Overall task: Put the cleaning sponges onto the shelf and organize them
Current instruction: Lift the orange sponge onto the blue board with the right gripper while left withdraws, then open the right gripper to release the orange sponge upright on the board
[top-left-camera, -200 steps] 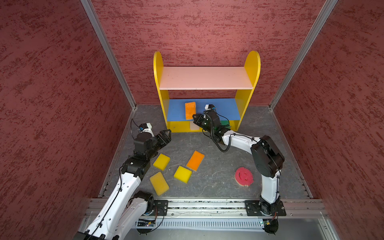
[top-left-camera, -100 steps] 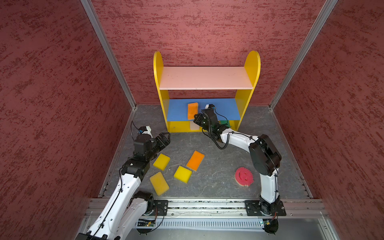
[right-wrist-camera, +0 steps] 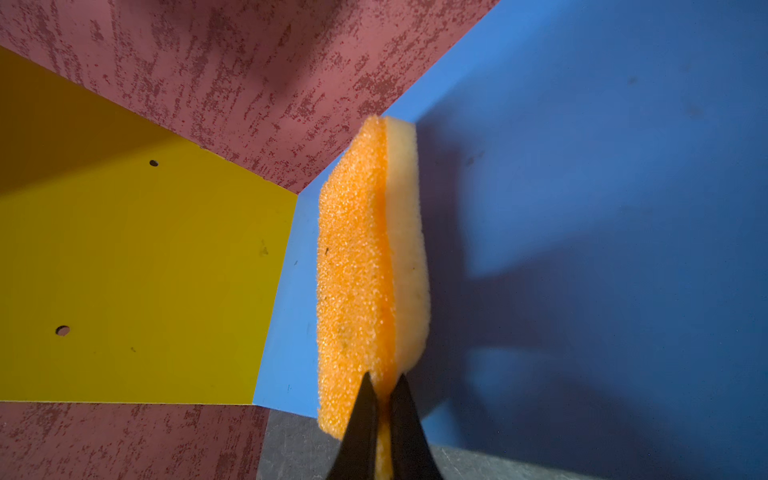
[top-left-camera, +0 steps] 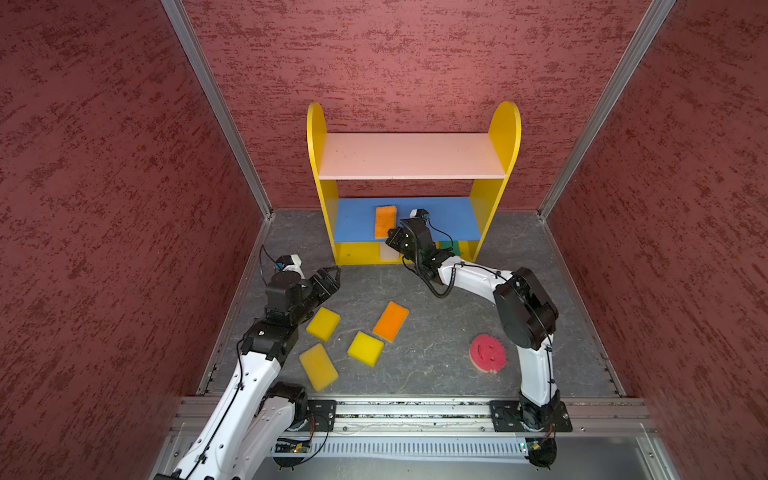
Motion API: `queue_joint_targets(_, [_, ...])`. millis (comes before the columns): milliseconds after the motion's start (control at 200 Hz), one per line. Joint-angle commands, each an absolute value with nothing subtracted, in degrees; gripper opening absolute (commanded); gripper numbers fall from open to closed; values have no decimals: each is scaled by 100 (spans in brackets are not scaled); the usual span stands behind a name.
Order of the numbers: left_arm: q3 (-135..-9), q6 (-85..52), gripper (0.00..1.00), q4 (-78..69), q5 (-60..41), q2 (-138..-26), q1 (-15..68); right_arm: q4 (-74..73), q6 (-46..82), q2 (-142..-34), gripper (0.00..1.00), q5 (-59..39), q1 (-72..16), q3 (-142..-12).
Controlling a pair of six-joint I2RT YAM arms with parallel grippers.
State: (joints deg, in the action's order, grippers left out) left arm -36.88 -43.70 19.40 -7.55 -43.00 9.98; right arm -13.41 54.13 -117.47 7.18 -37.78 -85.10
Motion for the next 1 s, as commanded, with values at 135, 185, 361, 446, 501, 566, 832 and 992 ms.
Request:
queue_joint_targets(135, [-3635, -4382, 83, 1995, -800, -4240, 958, -1340, 5555, -11847, 16, 974, -3762, -8587])
queue_joint_targets(185, [-3629, -4390, 83, 1981, -807, -4253, 953, -1347, 5571, -11831, 20, 976, -3753, -8578])
queue_joint_targets(361, [-3595, -4427, 83, 1947, -838, -4272, 949, -1345, 5570, -11804, 28, 1000, -3713, -8552])
queue_joint_targets(446, [-3600, -4430, 83, 1956, -846, -4272, 949, -1345, 5572, -11769, 32, 1011, -3679, -8543])
queue_joint_targets(501, [-3605, -4429, 83, 1955, -853, -4272, 949, -1362, 5568, -11720, 34, 1041, -3665, -8501])
queue_joint_targets(566, [-3619, -4430, 82, 1958, -859, -4272, 949, -1418, 5581, -11642, 36, 1093, -3630, -8409])
queue_joint_targets(832, [-3630, -4479, 83, 1926, -900, -4297, 949, -1519, 5583, -11358, 49, 1177, -3577, -8072])
queue_joint_targets(992, [-3632, -4510, 82, 1863, -950, -4357, 962, -1547, 5534, -11199, 50, 1250, -3576, -7858])
